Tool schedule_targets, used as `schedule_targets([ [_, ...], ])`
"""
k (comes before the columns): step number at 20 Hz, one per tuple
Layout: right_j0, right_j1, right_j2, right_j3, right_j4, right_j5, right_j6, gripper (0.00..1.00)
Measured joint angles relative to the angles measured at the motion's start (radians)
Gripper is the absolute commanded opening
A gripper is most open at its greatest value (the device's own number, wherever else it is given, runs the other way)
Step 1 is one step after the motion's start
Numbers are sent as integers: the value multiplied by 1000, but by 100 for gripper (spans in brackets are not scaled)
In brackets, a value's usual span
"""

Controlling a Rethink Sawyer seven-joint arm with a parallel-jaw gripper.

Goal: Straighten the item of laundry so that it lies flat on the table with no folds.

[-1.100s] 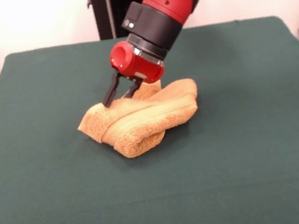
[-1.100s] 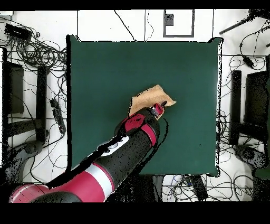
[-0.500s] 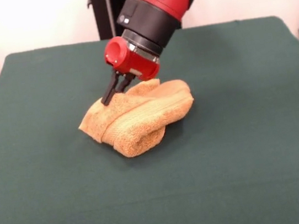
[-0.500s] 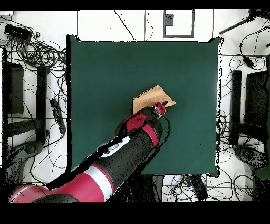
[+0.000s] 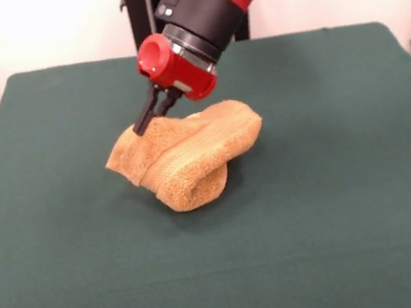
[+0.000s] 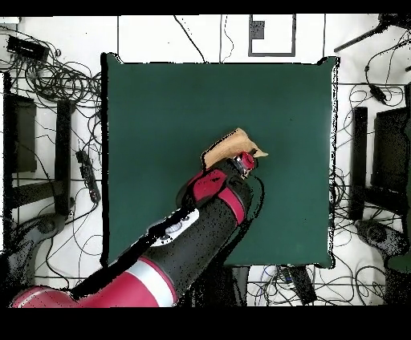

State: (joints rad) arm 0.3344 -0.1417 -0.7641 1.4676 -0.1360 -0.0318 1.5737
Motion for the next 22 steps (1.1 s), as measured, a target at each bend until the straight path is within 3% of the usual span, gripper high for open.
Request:
schedule_targets([
  [7, -43, -51, 6, -2, -70, 0, 0, 0],
  [12, -123, -99, 45, -23, -105, 13, 0, 0],
  [22, -236, -149, 145, -92, -112, 144, 0, 0],
])
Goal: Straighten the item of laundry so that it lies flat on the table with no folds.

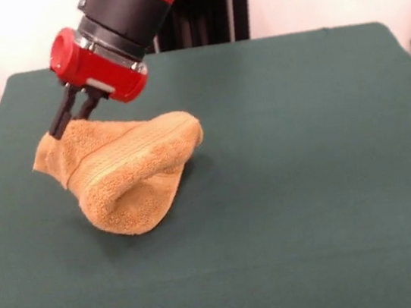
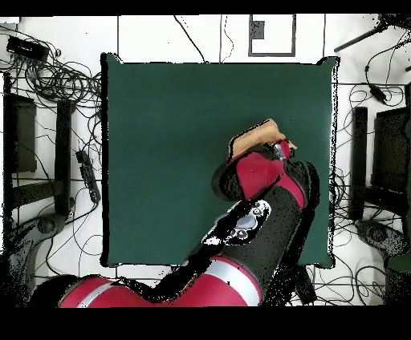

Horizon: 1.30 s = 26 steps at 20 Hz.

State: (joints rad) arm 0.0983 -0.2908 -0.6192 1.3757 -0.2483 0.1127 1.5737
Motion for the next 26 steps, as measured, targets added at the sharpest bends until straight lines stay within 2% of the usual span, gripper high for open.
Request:
schedule_targets([
  [5, -71, -37, 116, -5, 18, 102, 0, 0],
  [7, -141, -56, 204, -7, 65, 220, 0, 0],
  [9, -170, -61, 237, -10, 90, 284, 0, 0],
  [19, -348, -56, 436, -91, 276, 815, 0, 0],
  [26, -391, -57, 500, -113, 337, 913, 0, 0],
])
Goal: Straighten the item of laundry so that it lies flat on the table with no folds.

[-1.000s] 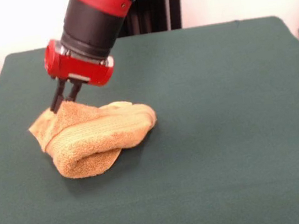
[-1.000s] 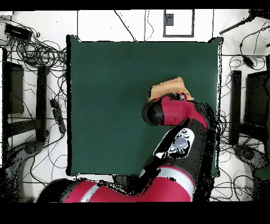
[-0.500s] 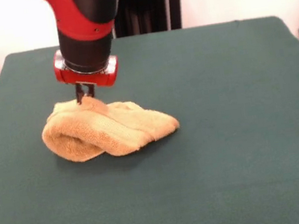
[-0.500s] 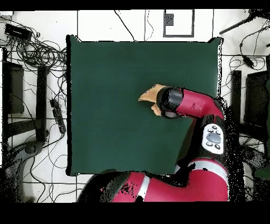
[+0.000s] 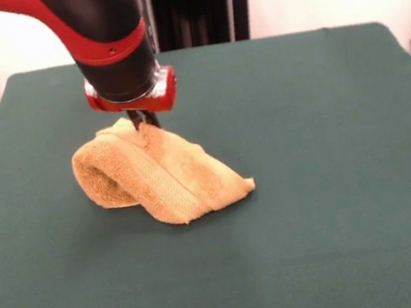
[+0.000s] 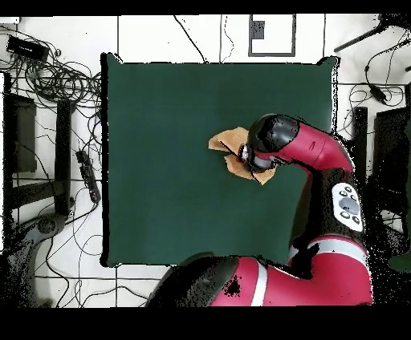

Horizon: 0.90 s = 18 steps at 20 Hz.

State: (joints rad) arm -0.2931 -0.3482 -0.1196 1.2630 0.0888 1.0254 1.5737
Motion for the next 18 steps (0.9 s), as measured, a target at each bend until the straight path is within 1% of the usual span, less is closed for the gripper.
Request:
schedule_targets([
  [2, -10, 0, 16, 0, 23, 9, 0, 0],
  [7, -46, 0, 69, 11, 121, 27, 0, 0],
  [9, -57, -1, 82, 17, 145, 34, 0, 0],
  [10, -69, 0, 95, 25, 173, 49, 0, 0],
  [18, -86, -1, 130, 80, 261, 81, 0, 0],
])
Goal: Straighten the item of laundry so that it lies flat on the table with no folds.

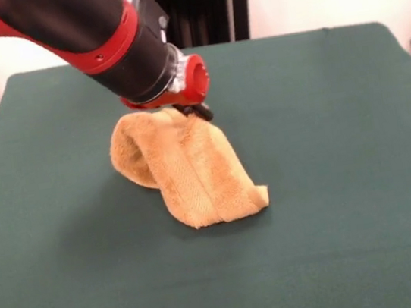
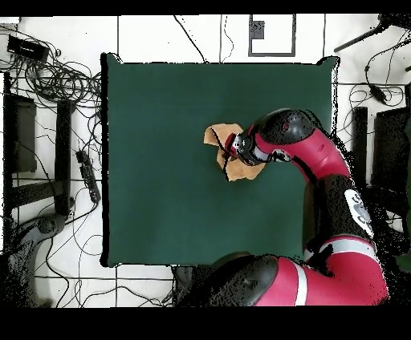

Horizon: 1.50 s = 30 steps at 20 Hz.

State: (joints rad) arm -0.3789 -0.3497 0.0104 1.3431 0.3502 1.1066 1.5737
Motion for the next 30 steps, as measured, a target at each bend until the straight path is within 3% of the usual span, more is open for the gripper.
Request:
schedule_targets([
  [15, 26, -8, 37, 167, 206, -2, 0, 0],
  [30, 36, -11, 52, 186, 266, -1, 1, 0],
])
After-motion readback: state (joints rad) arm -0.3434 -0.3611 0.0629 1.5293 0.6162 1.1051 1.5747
